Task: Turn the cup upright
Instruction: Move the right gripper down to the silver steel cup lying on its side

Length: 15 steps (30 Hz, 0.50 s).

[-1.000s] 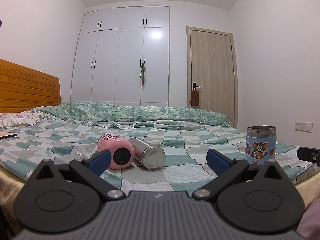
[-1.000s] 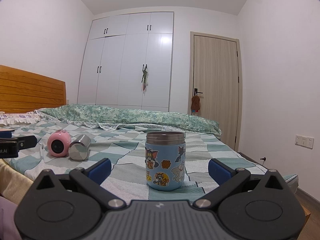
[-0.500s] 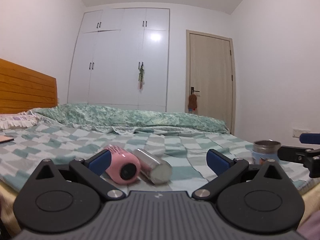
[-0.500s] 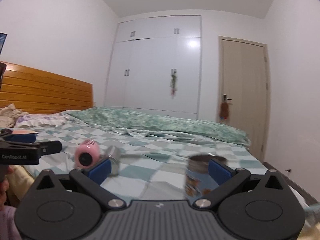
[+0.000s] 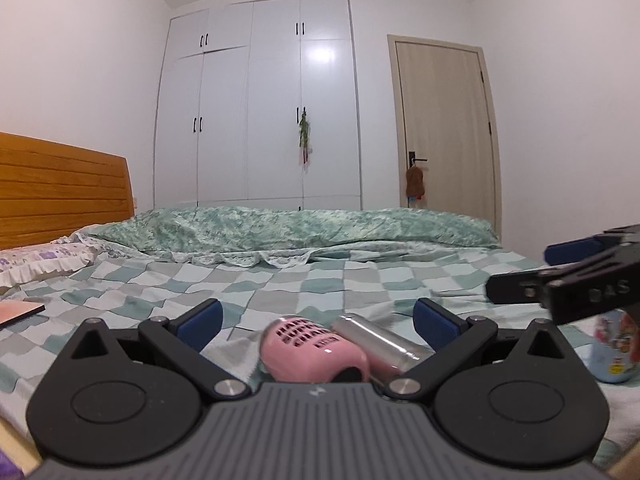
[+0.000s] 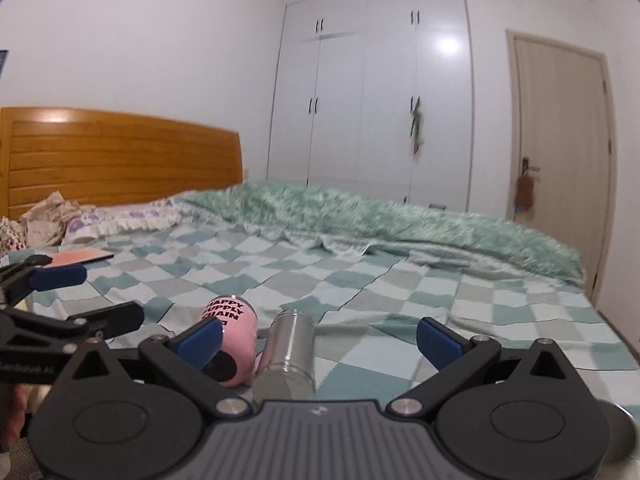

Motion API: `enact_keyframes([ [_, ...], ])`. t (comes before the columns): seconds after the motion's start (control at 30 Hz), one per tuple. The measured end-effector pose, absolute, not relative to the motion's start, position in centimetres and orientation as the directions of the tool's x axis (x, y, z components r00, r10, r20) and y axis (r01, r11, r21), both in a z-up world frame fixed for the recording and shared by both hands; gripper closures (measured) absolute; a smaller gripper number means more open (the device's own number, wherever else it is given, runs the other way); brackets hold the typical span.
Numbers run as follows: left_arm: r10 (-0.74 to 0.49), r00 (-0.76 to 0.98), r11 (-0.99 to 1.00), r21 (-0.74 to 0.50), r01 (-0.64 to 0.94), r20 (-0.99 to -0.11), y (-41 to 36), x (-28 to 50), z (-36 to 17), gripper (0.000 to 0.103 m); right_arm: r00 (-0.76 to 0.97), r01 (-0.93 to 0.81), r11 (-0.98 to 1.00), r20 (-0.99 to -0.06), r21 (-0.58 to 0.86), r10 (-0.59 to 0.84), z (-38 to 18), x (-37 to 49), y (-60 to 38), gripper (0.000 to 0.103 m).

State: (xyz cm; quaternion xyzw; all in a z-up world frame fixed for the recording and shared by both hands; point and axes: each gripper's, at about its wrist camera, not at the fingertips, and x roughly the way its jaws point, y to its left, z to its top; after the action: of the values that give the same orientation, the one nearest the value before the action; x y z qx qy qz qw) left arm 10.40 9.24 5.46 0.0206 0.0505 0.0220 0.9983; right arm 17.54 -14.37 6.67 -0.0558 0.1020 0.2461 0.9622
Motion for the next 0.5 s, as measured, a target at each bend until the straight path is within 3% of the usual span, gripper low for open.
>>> enact_keyframes([
  [0.5, 0.026, 0.969, 0.990, 0.138, 0.008, -0.244, 14.1, 20.3, 4.7, 0.000, 0.708, -0.501, 0.865, -0.563, 0.026, 0.427, 5.1, 33.7, -5.3, 0.000],
])
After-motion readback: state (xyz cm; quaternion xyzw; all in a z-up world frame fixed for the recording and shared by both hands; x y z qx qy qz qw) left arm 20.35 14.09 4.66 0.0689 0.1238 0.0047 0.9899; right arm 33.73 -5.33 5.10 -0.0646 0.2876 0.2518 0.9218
